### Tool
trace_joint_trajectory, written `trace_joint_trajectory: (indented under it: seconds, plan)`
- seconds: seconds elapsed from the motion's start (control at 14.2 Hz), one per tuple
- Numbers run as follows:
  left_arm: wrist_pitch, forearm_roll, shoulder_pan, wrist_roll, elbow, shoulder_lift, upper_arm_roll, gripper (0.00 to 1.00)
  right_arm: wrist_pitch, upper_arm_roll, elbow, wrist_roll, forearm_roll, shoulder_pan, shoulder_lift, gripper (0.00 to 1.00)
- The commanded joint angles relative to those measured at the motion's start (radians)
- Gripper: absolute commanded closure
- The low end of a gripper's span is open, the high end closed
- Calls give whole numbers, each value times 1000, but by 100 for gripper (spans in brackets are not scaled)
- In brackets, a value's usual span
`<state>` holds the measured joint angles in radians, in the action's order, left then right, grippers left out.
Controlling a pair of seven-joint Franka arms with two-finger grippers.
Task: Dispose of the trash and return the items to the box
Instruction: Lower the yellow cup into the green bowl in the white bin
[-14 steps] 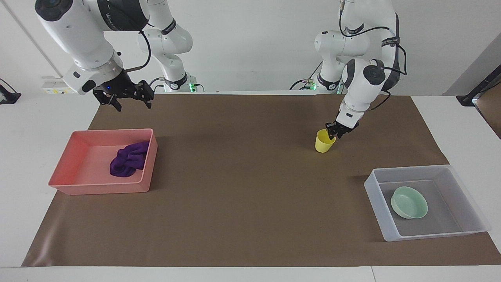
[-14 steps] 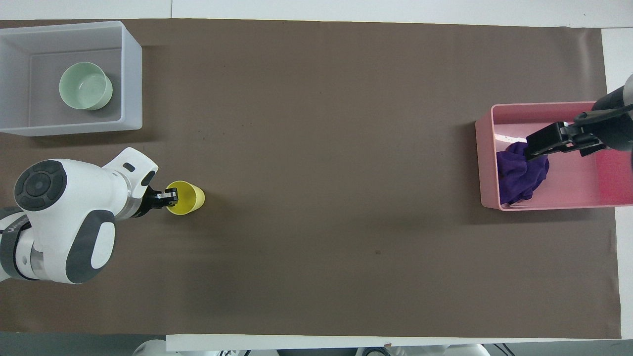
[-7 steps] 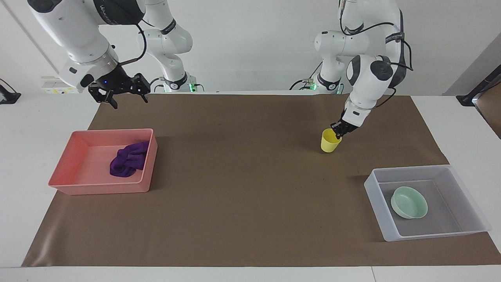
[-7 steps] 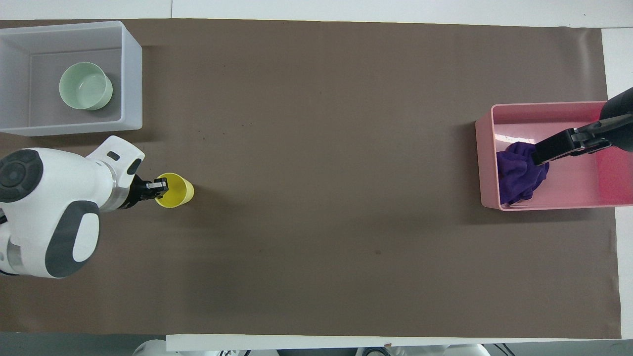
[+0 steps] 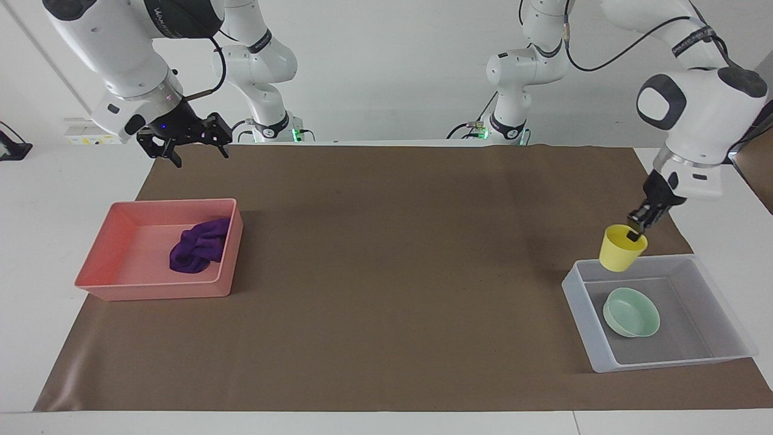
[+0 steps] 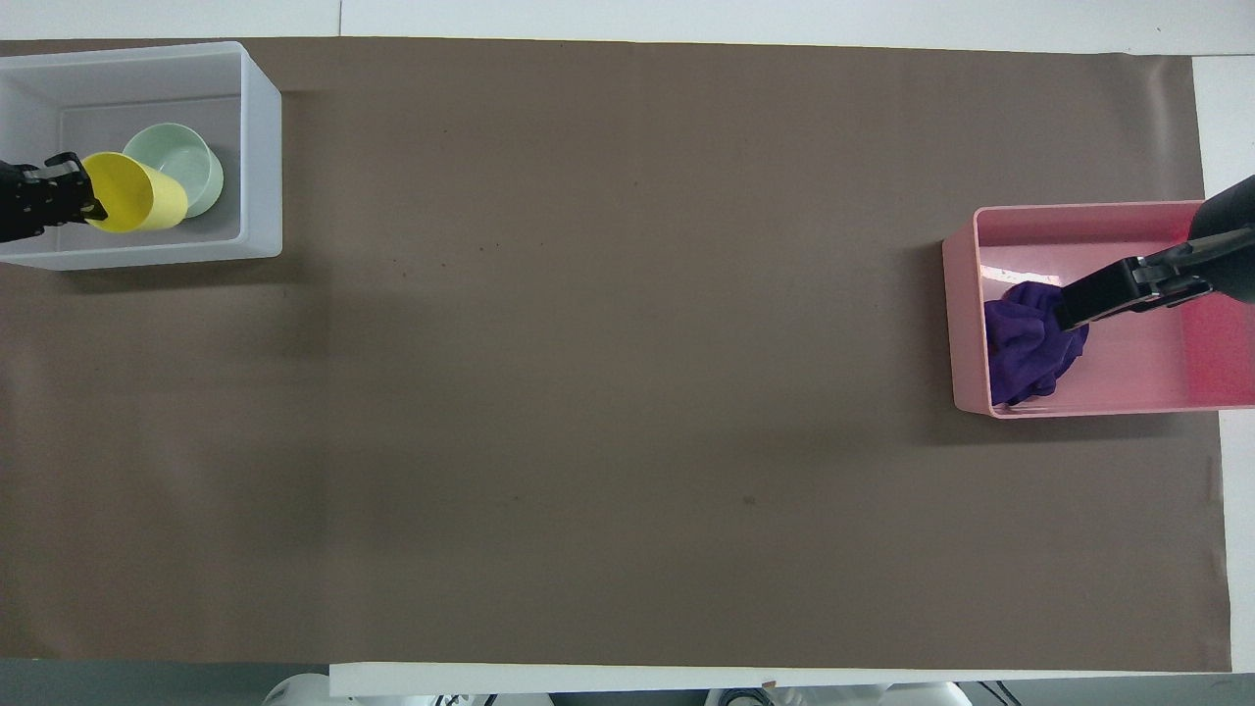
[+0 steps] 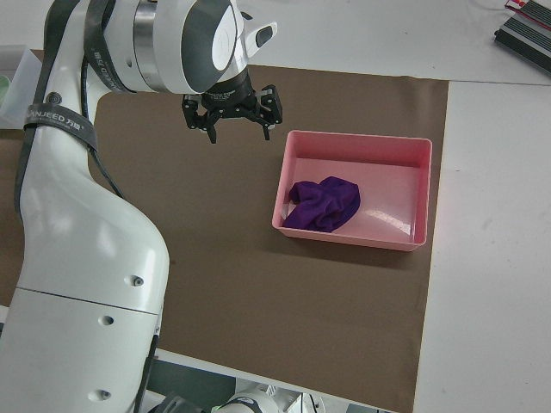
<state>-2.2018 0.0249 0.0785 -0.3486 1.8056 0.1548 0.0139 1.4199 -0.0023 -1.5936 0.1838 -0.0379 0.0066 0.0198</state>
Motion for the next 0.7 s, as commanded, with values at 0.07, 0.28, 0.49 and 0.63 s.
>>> trace_joint_trajectory:
  seconds: [0.07,0.28,0.49,0.63]
  plan:
    - [-56,-23,37,-9,-203,236,9,100,-6,2,-22,20,7,-10,22,0]
    - [-102,-25,46,0,-181,267,9,100,-6,2,-22,22,7,-8,22,1]
    - [-75,-69,37,43,-146,258,9,99,-1,2,-23,20,7,-8,22,1]
    - [-56,-72,37,46,-131,250,9,85,-1,2,-22,20,7,-10,22,1]
